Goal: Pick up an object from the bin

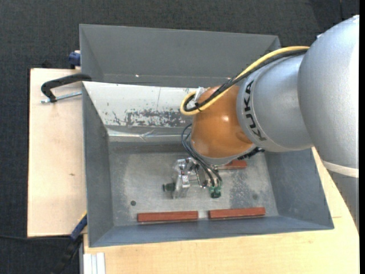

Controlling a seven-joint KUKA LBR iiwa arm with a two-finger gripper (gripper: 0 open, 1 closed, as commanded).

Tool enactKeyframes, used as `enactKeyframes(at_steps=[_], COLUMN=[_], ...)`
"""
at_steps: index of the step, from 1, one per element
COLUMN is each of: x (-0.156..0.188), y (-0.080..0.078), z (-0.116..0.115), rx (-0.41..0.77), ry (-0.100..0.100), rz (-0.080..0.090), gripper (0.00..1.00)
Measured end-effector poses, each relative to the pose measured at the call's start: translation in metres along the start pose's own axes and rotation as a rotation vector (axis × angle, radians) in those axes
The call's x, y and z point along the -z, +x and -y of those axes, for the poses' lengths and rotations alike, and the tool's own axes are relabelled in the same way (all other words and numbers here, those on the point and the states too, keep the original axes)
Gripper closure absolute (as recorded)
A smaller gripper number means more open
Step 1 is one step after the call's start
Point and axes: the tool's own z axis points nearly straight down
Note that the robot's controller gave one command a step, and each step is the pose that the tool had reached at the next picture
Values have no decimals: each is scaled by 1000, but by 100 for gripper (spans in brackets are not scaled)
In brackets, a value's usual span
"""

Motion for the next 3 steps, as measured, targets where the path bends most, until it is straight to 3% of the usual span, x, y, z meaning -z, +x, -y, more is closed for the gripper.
enactKeyframes(at_steps=[1, 2, 3], x=[175, 172, 172], y=[19, 20, 20], z=[-1, 0, 0], rx=[12, 10, 10], ry=[0, 0, 0], rz=[10, 4, 4], gripper=[100, 0, 0])
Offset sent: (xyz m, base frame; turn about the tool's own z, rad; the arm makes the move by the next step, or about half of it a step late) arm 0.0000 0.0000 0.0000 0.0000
